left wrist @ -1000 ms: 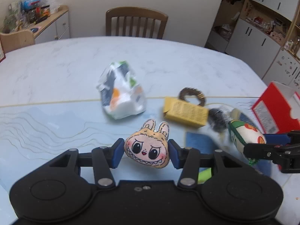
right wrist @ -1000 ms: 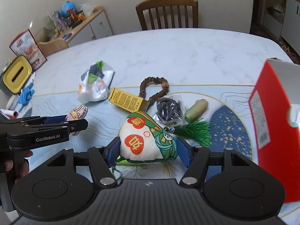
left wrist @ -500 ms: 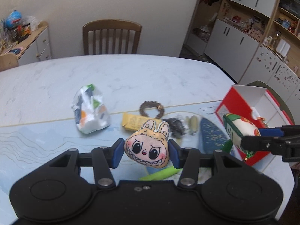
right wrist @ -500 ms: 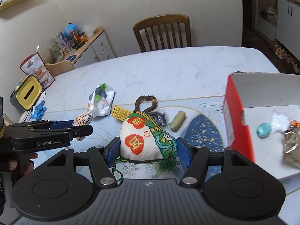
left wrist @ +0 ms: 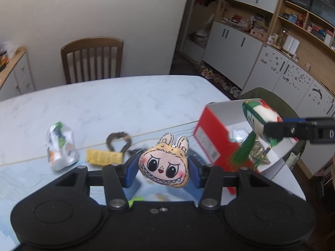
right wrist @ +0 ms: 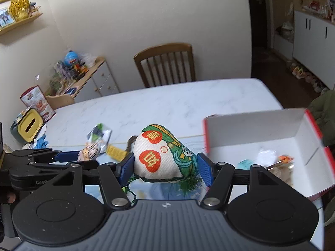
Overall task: Organize objects
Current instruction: 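Carry the bunny plush and sachet with both grippers into the shoebox, then open both grippers to drop the bunny plush and sachet in the box, then withdraw both tools from the box back over the mat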
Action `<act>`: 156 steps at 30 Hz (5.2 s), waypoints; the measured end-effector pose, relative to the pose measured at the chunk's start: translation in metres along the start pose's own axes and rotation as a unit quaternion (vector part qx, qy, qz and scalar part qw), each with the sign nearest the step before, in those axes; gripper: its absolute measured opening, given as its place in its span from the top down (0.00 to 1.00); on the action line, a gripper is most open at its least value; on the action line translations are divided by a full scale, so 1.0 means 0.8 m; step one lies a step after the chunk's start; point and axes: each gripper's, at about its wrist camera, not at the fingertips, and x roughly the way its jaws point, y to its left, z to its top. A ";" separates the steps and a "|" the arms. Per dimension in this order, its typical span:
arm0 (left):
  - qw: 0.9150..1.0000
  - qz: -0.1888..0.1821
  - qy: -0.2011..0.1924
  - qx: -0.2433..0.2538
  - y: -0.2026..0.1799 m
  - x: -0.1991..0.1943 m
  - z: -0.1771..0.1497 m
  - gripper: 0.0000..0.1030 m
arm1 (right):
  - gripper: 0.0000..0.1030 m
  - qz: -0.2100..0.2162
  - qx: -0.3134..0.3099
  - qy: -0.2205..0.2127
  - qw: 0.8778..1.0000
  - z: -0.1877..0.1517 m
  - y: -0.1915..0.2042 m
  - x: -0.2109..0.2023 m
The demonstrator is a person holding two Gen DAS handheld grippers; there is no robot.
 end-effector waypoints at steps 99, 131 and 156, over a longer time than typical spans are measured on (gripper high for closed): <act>0.986 0.047 0.143 0.075 -0.246 0.326 0.081 0.25 | 0.27 -0.060 -0.148 0.116 0.980 0.004 -0.276 0.126; 0.998 0.019 -0.033 0.053 -0.196 0.073 0.045 0.10 | 0.26 0.013 -0.081 -0.019 0.996 -0.008 -0.175 -0.020; 0.996 0.065 -0.057 0.000 0.007 -0.018 -0.013 0.01 | 0.19 0.045 -0.085 0.003 0.995 -0.033 0.033 0.028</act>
